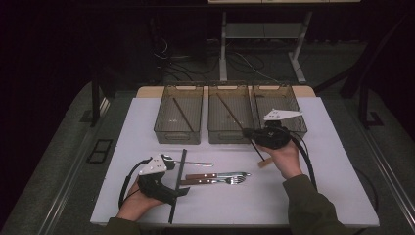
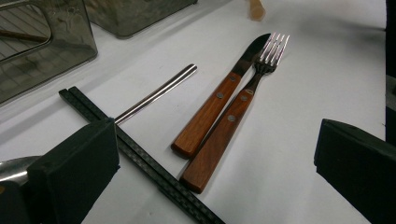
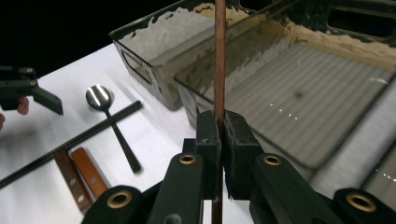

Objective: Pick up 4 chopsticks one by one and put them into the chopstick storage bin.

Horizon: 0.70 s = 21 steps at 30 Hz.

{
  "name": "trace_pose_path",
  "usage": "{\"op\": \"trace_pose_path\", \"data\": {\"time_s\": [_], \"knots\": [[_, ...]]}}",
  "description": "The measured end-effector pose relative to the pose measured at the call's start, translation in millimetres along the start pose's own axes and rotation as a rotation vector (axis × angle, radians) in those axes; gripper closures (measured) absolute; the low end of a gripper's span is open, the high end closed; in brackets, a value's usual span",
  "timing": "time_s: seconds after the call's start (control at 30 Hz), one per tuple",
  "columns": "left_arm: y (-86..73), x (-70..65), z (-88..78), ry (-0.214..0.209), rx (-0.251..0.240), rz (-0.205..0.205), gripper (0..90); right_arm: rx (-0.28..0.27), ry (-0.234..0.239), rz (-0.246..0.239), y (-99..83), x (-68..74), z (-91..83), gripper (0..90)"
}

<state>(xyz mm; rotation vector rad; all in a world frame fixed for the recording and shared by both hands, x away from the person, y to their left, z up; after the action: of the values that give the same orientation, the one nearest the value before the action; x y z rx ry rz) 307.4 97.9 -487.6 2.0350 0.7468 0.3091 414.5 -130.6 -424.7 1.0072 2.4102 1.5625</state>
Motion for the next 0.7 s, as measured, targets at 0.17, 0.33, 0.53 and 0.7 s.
{"op": "trace_pose_path", "data": {"time_s": [0.17,0.33,0.53,0.7], "knots": [[0.1,-0.3,-0.3,-0.001,-0.001,-0.001,0.0,-0.006,0.003,-0.005,15.7,5.1,13.2,85.4],[0.3,-0.8,0.0,-0.004,0.001,0.001,0.0,-0.023,0.007,-0.002,32.0,8.6,26.4,85.5],[0.5,-0.9,-0.8,-0.005,-0.001,0.001,0.0,-0.042,0.011,0.008,51.7,11.9,41.2,85.4],[1.4,-1.3,-1.1,-0.007,-0.008,-0.007,0.0,-0.060,0.013,0.020,66.0,12.2,52.5,85.5]]}}
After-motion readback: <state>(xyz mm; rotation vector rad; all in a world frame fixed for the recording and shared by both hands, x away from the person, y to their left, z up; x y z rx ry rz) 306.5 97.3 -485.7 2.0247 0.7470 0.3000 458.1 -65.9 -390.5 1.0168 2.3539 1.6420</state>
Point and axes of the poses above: each handheld gripper's, and its own axes: z roughly forward along the jaws, y roughly out of its top, x roughly to its left, the point moved 10 cm from there along z, roughly forward along the jaws, and after that the axes turned 7 degrees about y, right-handed, at the moved point
